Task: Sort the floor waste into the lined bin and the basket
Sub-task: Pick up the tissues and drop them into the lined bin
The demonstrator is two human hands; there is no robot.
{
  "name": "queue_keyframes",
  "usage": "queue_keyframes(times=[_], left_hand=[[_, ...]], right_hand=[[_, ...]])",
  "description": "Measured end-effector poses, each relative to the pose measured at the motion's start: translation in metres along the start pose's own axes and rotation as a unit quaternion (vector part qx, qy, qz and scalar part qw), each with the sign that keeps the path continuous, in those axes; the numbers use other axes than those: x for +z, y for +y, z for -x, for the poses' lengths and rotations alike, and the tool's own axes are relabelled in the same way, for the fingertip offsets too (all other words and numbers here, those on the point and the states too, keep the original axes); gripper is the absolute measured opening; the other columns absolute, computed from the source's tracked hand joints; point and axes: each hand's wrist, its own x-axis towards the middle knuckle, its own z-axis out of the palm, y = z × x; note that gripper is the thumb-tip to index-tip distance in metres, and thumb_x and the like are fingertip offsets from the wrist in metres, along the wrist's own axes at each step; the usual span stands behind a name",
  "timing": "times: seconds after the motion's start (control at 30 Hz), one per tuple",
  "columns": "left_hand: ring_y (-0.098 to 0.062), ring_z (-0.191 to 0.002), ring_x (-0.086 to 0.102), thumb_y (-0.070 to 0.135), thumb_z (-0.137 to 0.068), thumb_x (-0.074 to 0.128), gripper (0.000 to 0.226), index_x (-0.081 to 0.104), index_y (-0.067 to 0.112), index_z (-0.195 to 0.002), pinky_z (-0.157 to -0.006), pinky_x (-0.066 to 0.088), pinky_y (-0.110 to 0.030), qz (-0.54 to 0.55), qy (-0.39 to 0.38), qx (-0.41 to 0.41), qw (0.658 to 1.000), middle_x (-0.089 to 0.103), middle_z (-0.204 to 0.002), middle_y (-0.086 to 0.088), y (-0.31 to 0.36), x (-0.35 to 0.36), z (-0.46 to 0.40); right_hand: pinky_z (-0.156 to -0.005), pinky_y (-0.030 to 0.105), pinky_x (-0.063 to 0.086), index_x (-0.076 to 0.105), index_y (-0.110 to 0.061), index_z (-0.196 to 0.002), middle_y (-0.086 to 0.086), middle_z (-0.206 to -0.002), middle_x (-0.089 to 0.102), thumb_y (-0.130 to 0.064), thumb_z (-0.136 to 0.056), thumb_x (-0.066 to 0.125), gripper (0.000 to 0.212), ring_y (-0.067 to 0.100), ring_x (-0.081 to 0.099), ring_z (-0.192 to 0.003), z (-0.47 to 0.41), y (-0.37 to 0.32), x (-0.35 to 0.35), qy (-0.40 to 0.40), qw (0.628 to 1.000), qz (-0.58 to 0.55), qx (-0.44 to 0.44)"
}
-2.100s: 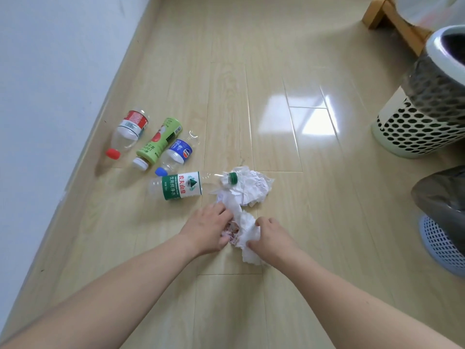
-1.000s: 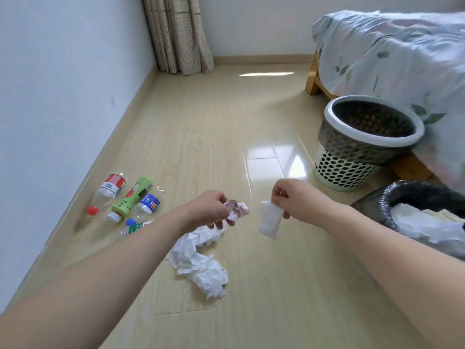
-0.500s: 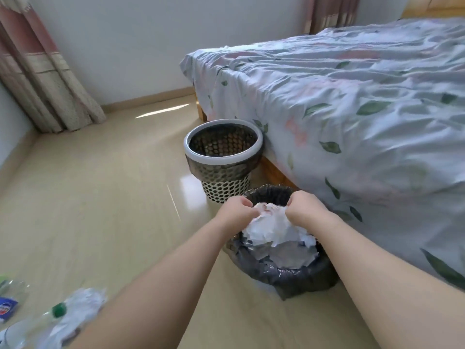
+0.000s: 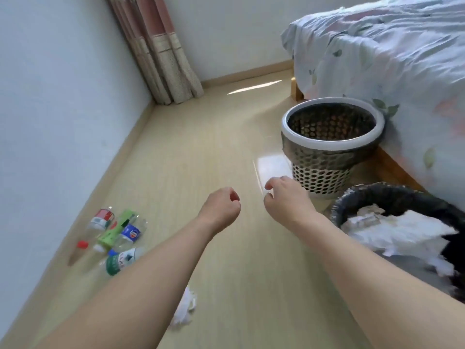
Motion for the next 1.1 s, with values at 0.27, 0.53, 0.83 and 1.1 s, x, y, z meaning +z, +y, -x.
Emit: queue_keyframes(times=[0.27, 0.53, 0.83, 1.1], left_hand=[[-0.019, -0.094, 0.060, 0.014, -0.087, 0.048, 0.019, 0.063, 0.016, -0.099, -0.079, 0.050, -0.030, -0.065, 0.025, -0.164, 0.984, 0.065, -0.100, 0.000, -0.187, -0.078, 0.043], [-0.016, -0.077, 0.058, 0.016, -0.084, 0.051, 0.010, 0.060, 0.020, -0.087, -0.056, 0.041, -0.024, -0.052, -0.007, -0.247, 0.968, 0.064, -0.092, 0.001, -0.296, -0.065, 0.064], [-0.024, -0.105, 0.055, 0.053, -0.079, 0.061, 0.045, 0.053, 0.019, -0.106, -0.079, 0.043, -0.033, -0.172, -0.034, -0.179, 0.968, 0.053, -0.112, -0.001, -0.310, 0.000, 0.020], [-0.021, -0.072, 0.056, 0.021, -0.087, 0.052, 0.015, 0.055, 0.013, -0.076, -0.065, 0.047, -0.033, -0.017, -0.010, -0.192, 0.981, 0.061, -0.077, -0.002, -0.329, -0.009, 0.027]], right_hand=[[-0.089, 0.033, 0.048, 0.056, -0.017, -0.121, 0.002, -0.123, 0.057, -0.016, -0.088, 0.044, 0.036, 0.022, 0.056, -0.107, 0.001, -0.120, 0.142, -0.239, 0.966, -0.044, -0.086], [-0.082, 0.035, 0.049, 0.057, -0.004, -0.119, 0.010, -0.118, 0.060, -0.017, -0.091, 0.049, 0.031, 0.028, 0.060, -0.102, 0.011, -0.144, 0.236, -0.300, 0.950, 0.010, -0.088], [-0.087, 0.033, 0.041, 0.051, -0.017, -0.122, 0.003, -0.117, 0.051, -0.065, -0.072, 0.022, 0.075, 0.027, 0.049, -0.106, -0.002, -0.133, 0.306, -0.205, 0.956, 0.121, -0.170], [-0.077, 0.032, 0.031, 0.066, -0.014, -0.091, 0.002, -0.097, 0.058, -0.056, -0.067, 0.000, 0.082, 0.025, 0.051, -0.095, -0.011, -0.143, 0.310, -0.166, 0.955, 0.097, -0.225]])
